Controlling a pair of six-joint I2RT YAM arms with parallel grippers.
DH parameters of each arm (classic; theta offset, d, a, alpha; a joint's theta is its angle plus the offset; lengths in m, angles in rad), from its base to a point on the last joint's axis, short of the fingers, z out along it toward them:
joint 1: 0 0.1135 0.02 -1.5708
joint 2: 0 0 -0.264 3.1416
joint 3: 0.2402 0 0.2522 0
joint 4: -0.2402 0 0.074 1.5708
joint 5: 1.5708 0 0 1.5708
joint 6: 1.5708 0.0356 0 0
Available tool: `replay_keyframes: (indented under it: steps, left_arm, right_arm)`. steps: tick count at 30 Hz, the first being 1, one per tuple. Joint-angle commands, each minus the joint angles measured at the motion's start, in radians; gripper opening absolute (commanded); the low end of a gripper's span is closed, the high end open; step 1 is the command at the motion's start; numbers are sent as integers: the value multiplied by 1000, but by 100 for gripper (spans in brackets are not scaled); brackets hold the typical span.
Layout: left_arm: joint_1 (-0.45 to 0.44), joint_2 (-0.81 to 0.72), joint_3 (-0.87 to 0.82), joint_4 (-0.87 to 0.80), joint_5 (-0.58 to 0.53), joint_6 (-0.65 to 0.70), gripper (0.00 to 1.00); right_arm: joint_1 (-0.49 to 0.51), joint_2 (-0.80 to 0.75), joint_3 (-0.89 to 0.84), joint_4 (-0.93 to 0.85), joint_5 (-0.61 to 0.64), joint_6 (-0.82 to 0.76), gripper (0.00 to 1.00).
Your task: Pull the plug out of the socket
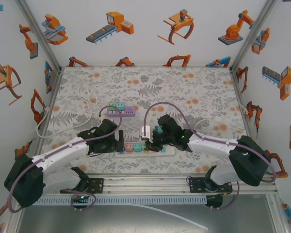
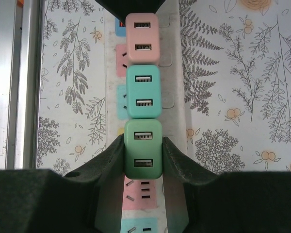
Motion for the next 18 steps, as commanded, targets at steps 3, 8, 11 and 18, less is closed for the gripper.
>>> replay_keyframes:
  steps: [3, 8, 11, 18]
  left_arm:
    - [-8, 35, -18, -95, -57, 9, 97]
    - [-12, 11, -4, -99, -54, 10, 97]
    - [-11, -24, 6, -98, -52, 16, 97]
    - [-11, -101, 55, -100, -31, 28, 97]
  right_arm:
    - [-2, -54, -6, 133, -45, 25, 18]
    - [-6, -80, -17, 146, -40, 38, 18]
    - [-11, -108, -35, 184, -20, 64, 18]
    - [-18, -161, -59, 316, 112, 245, 18]
